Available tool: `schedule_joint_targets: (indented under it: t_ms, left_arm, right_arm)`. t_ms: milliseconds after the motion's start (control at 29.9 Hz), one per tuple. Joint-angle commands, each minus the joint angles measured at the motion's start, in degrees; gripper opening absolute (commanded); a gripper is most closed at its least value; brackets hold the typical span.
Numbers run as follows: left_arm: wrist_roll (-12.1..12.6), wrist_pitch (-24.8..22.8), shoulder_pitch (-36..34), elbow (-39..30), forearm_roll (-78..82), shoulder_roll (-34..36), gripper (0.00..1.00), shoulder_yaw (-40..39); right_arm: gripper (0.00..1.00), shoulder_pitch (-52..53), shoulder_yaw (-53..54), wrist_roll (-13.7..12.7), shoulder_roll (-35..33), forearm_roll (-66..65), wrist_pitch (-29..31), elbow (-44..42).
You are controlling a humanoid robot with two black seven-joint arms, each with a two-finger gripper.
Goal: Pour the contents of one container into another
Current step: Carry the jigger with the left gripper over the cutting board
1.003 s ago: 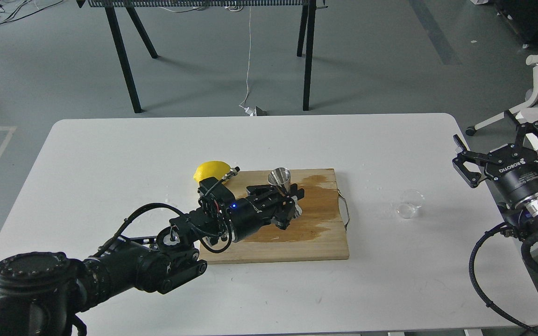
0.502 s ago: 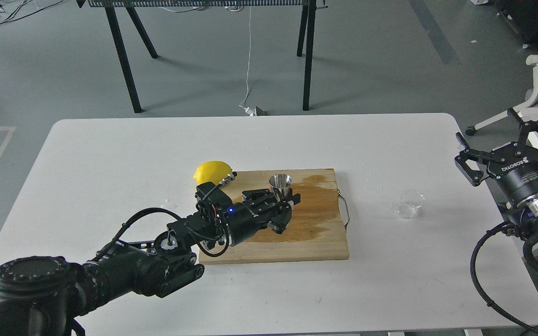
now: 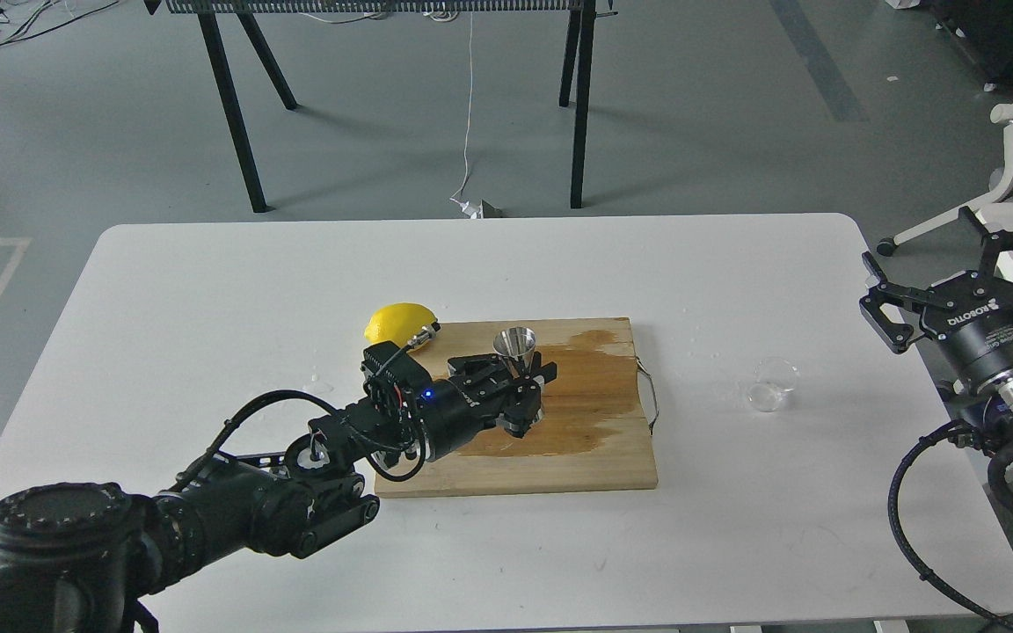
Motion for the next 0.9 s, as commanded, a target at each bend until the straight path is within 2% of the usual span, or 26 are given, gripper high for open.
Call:
schedule_joint_targets:
  t_ms: [0, 535, 635, 702, 736, 769, 869]
  left_arm:
    - [0.0, 0.0, 0.0, 1.1, -0.1, 0.0, 0.28, 0.0]
    - [0.0, 0.0, 1.0, 1.4, -0.1, 0.0, 0.41, 0.0]
    - [0.0, 0.0, 1.1, 1.3, 0.0, 0.0, 0.49, 0.0]
    - [0.0, 0.0, 1.2, 1.3, 0.0, 0.0, 0.64, 0.0]
    - [0.0, 0.0, 1.5, 1.2, 0.0, 0.0, 0.77, 0.0]
    - [0.0, 0.0, 1.7, 1.0, 0.0, 0.0, 0.81, 0.0]
    - [0.0, 0.0, 2.0, 0.9, 0.1, 0.0, 0.85, 0.0]
  right_arm:
    - [0.99, 0.0, 0.0, 0.0, 0.0, 0.0, 0.0, -0.1]
    - [0.99, -0.3, 0.0, 0.0, 0.0, 0.0, 0.0, -0.1]
    - [0.99, -0.3, 0.0, 0.0, 0.0, 0.0, 0.0, -0.1]
    - [0.99, -0.3, 0.0, 0.0, 0.0, 0.0, 0.0, -0.1]
    - [0.99, -0.3, 0.0, 0.0, 0.0, 0.0, 0.0, -0.1]
    - [0.99, -0.3, 0.0, 0.0, 0.0, 0.0, 0.0, -0.1]
    - [0.99, -0.4, 0.3, 0.0, -0.1, 0.0, 0.0, -0.1]
